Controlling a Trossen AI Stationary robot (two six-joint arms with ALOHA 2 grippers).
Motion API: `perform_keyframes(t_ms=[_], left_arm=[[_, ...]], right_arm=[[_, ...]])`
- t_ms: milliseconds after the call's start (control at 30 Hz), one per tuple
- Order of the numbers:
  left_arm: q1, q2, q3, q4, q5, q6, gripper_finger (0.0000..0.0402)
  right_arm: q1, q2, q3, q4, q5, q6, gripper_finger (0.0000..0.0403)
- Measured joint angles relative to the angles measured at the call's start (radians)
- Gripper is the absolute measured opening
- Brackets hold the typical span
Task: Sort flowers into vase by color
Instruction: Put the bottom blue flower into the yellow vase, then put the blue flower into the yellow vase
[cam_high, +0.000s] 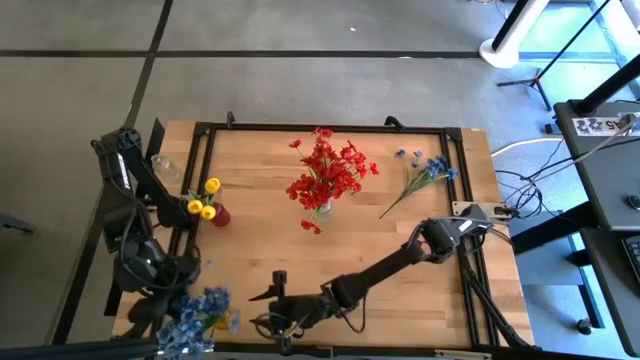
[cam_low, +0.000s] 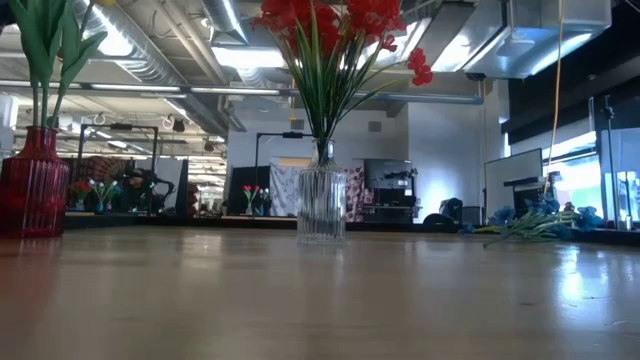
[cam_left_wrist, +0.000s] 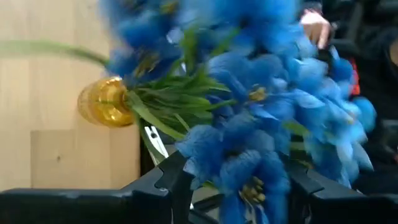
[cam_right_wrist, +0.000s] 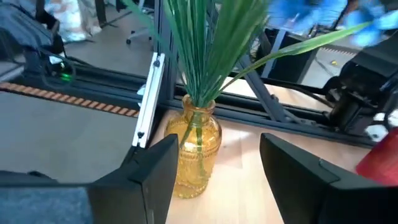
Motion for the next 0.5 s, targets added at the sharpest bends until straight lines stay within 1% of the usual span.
perform_keyframes(t_ms=[67, 133, 333, 500], left_arm=[[-0.008, -0.016, 0.0, 0.0, -0.001, 0.032, 0.0153], [-0.009, -0.033, 0.0, 0.0, -0.027, 0.074, 0.0153], [-0.009, -0.079, 0.0, 0.012, -0.179, 0.196, 0.0153], [-0.007, -0.113, 0.0, 0.097, -0.272, 0.319, 0.0153]], right_arm=[[0.01, -0.004, 0.0, -0.007, 0.025, -0.034, 0.0227], [0.018, -0.012, 0.0, -0.006, 0.058, -0.054, 0.0227], [0.07, -0.034, 0.0, -0.034, 0.18, -0.09, 0.0227], [0.131, -0.104, 0.0, -0.131, 0.323, -0.1, 0.0227]])
